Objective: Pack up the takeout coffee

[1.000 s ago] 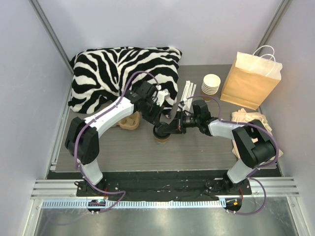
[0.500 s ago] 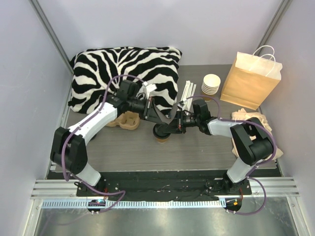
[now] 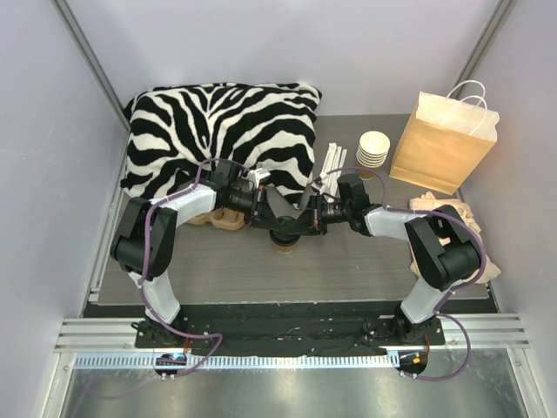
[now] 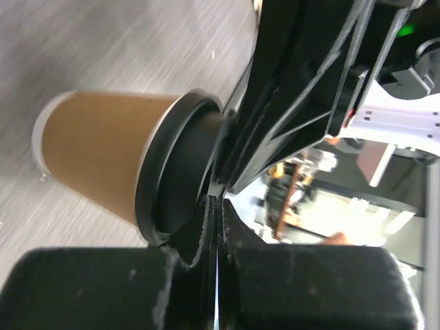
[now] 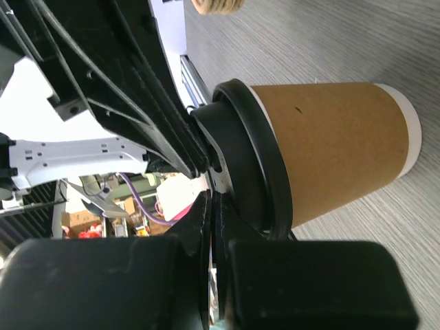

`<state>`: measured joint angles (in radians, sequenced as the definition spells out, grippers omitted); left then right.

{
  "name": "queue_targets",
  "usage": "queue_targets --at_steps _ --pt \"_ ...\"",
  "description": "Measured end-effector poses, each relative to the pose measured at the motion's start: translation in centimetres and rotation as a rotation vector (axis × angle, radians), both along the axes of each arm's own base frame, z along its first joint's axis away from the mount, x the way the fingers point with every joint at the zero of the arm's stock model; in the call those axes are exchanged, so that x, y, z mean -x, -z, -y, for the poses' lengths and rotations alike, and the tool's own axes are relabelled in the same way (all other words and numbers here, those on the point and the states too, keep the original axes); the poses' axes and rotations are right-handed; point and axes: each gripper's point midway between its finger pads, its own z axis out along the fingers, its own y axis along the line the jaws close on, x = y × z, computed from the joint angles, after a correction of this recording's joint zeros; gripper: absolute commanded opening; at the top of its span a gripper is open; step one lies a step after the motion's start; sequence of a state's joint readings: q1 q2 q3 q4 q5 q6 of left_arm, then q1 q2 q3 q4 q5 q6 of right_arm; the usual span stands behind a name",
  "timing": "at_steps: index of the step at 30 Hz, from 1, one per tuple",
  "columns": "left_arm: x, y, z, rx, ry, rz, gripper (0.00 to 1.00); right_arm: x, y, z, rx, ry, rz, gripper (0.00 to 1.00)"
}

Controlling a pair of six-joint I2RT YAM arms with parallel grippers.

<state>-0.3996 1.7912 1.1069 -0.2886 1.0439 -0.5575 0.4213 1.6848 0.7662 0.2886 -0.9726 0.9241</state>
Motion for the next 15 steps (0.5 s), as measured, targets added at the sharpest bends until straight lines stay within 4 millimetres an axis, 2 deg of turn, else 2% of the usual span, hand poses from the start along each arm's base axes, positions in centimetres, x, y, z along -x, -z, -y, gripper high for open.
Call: queue_targets --at_steps 2,10,15 --pt "0.31 0.32 -0.61 0.014 0.011 -0.047 0.0 -0.25 0.15 -0.07 0.007 0.001 0.006 0.01" --pt "0.24 0.46 -0.9 -0.012 0.026 -0.012 0.0 -0.51 0.31 -0.26 0.014 -0.017 0.014 0.01" --pt "0.31 -0.4 -1.27 -0.013 0.023 0.048 0.0 -0.53 0.21 -0.27 0.016 -0.026 0.017 0.01"
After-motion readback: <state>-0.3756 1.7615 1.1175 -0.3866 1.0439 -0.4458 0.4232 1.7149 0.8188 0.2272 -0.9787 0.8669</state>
